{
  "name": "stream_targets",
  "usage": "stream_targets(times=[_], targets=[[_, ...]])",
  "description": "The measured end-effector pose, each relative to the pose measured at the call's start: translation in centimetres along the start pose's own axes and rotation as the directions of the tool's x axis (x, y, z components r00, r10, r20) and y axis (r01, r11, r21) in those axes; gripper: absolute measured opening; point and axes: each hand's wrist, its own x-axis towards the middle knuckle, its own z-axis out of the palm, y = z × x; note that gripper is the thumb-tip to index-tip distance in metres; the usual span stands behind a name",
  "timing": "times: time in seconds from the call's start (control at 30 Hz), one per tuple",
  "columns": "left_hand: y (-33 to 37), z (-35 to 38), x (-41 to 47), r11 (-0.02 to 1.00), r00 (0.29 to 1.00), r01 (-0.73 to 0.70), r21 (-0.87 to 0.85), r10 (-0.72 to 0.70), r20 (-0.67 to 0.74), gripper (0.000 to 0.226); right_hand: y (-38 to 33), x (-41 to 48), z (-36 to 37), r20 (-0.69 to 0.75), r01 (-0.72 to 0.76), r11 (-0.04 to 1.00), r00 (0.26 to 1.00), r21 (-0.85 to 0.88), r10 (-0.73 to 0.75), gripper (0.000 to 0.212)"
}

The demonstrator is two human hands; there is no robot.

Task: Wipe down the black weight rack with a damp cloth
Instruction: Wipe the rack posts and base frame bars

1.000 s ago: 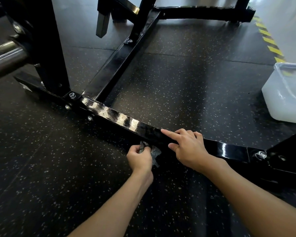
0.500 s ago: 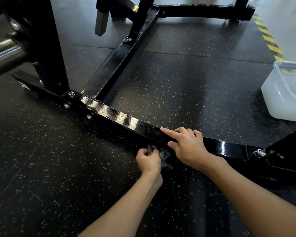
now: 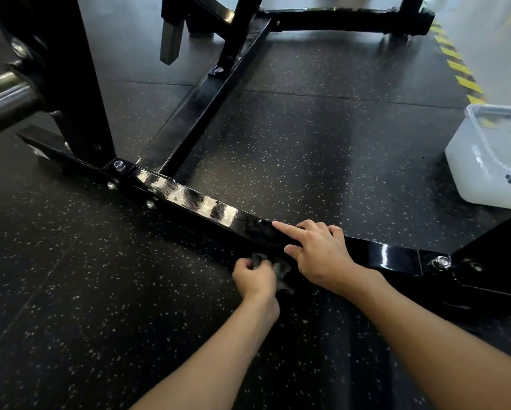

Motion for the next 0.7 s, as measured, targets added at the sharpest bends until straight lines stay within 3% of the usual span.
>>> stream_targets(times=[0.07,0.13,0.2,0.27,0.33,0.4,0.53,0.63,0.7], targets=[[1.3,-1.3,1.4,0.998,0.997,-0.060,0.010,0.060,-0.055,0.009,0.1,0.1,-0.2,0.029,-0.012,0.999,1.000,0.036,0.011,0.050],[2.5,-2.8,1.8,0.994,0.994,-0.105,0.009,0.105,-0.003,0.015,0.0,-0.2,-0.4,0.016,-0.039,0.998,0.999,0.043,0.038,0.049],[3.5,-4.2,0.9,0.997,0.986,-0.036,-0.064,0.046,0.162,0.026,-0.7,-1.5,-0.4,-0.190,-0.035,0.999,0.981,-0.022,0.031,0.046],[4.2,-5.6,-0.1,0.992,0.944,0.060,-0.111,-0.020,0.331,0.032,-2.4,-3.4,-0.1,-0.353,0.039,0.998,0.936,0.053,-0.018,0.044],[4.7,-6.9,-1.0,0.987,0.873,0.133,-0.088,-0.075,0.482,0.034,-4.6,-5.2,0.3,-0.236,0.107,0.944,0.971,0.313,-0.032,0.056],[4.9,-7.7,-1.8,0.977,0.777,0.208,-0.050,-0.134,0.615,0.037,-6.3,-6.1,1.3,-0.070,0.079,0.911,0.996,0.404,-0.055,0.063],[5.3,-8.3,-2.5,0.959,0.669,0.279,-0.046,-0.159,0.726,0.029,-7.7,-6.3,2.7,-0.171,0.032,0.923,0.985,0.383,0.036,0.029],[6.0,-8.6,-3.3,0.930,0.569,0.362,-0.065,-0.165,0.806,0.041,-8.2,-5.9,3.0,-0.261,-0.004,0.917,0.958,0.400,0.117,0.024],[5.7,-8.3,-3.9,0.928,0.593,0.368,-0.057,-0.188,0.783,0.047,-8.4,-5.6,3.1,-0.337,-0.016,0.896,0.923,0.443,0.183,0.022]])
